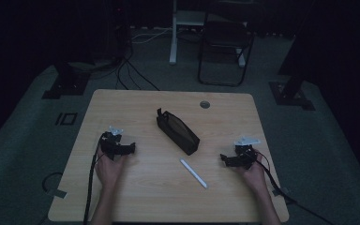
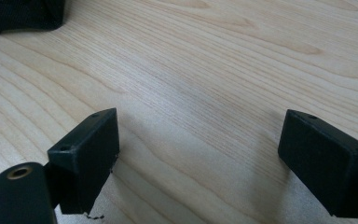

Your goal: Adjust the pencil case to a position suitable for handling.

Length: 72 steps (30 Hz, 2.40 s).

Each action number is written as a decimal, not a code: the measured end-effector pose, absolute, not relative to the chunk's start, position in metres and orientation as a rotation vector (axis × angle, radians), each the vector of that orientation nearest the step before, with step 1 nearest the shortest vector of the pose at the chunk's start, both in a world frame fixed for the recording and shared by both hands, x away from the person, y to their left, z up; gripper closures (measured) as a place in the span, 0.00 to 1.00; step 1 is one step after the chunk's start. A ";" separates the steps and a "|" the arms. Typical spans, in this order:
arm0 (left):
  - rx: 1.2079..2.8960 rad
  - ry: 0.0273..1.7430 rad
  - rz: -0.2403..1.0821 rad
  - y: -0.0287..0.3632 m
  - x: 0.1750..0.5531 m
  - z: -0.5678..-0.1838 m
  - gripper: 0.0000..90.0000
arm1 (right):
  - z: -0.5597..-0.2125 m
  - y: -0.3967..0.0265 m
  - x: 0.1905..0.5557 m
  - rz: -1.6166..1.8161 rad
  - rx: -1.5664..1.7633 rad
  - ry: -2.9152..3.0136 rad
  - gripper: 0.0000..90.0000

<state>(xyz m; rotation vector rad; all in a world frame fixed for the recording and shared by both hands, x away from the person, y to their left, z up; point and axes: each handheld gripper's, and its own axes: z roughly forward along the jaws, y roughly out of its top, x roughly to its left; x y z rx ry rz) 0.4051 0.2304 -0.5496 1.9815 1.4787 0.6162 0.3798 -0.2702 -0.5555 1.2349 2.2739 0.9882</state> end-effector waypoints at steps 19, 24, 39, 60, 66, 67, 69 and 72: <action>1.981 1.480 0.617 0.230 0.405 -0.550 0.04 | -0.549 -0.270 0.372 0.982 1.271 2.247 0.31; 1.981 1.480 0.618 0.230 0.405 -0.550 0.04 | -0.539 -0.265 0.370 0.992 1.268 2.238 0.33; 1.980 1.480 0.618 0.230 0.405 -0.550 0.04 | -0.515 -0.250 0.361 1.027 1.194 2.222 0.33; 1.981 1.481 0.617 0.230 0.405 -0.550 0.04 | -0.489 -0.226 0.358 1.059 1.132 2.205 0.50; 1.980 1.481 0.617 0.230 0.405 -0.550 0.04 | -0.487 -0.216 0.361 1.074 1.122 2.205 0.50; 1.981 1.481 0.617 0.230 0.405 -0.550 0.04 | -0.486 -0.214 0.361 1.074 1.120 2.204 0.51; 1.980 1.481 0.617 0.230 0.405 -0.550 0.04 | -0.486 -0.211 0.362 1.073 1.117 2.205 0.51; 1.980 1.481 0.617 0.230 0.405 -0.550 0.04 | -0.485 -0.206 0.364 1.075 1.113 2.207 0.52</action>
